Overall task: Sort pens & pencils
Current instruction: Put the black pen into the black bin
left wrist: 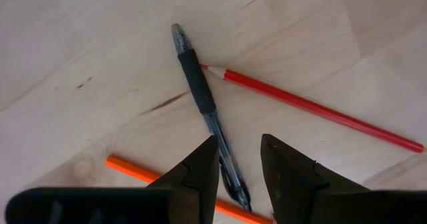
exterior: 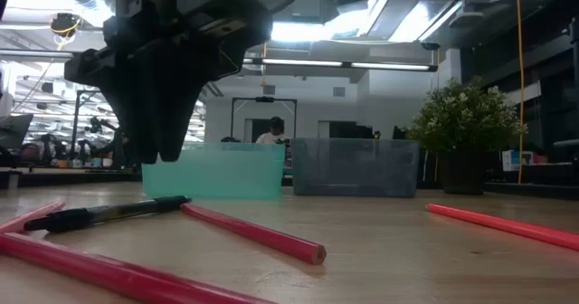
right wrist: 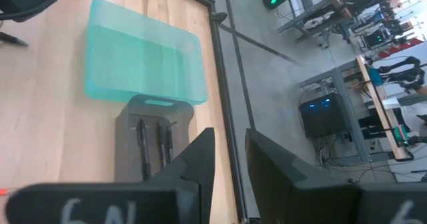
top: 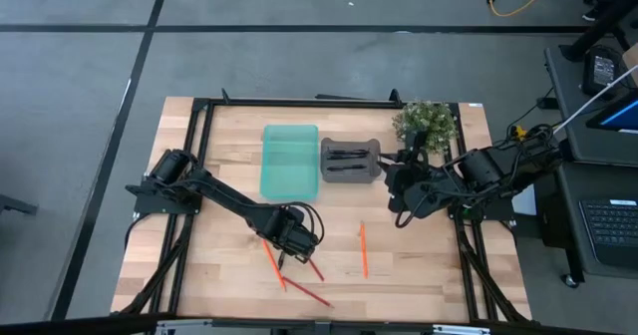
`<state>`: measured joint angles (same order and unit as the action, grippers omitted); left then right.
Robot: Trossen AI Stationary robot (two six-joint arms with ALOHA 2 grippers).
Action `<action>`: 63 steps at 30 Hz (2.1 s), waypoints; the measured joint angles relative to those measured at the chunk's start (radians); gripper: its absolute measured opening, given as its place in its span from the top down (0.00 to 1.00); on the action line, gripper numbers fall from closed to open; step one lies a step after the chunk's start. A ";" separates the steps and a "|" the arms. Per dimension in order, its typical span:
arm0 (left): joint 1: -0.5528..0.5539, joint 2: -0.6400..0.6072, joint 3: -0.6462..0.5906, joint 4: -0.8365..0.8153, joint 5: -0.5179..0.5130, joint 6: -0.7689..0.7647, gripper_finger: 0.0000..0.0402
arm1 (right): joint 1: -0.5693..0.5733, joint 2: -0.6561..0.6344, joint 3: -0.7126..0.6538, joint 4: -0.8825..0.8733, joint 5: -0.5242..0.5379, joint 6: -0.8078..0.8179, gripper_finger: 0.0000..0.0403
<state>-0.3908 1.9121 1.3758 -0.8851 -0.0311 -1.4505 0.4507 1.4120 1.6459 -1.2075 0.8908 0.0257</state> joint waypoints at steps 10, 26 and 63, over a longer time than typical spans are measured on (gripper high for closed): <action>0.000 0.016 -0.032 0.015 0.020 -0.026 0.74 | 0.000 0.000 0.000 -0.001 -0.030 0.018 0.79; 0.000 0.034 -0.120 0.153 0.080 -0.060 0.74 | 0.000 0.000 -0.001 -0.010 -0.047 0.025 0.79; 0.006 0.033 -0.127 0.149 0.056 0.021 0.95 | 0.000 0.000 -0.001 -0.010 -0.055 0.026 0.79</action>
<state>-0.3851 1.9447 1.2484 -0.7360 0.0254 -1.4299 0.4507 1.4124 1.6447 -1.2171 0.8356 0.0521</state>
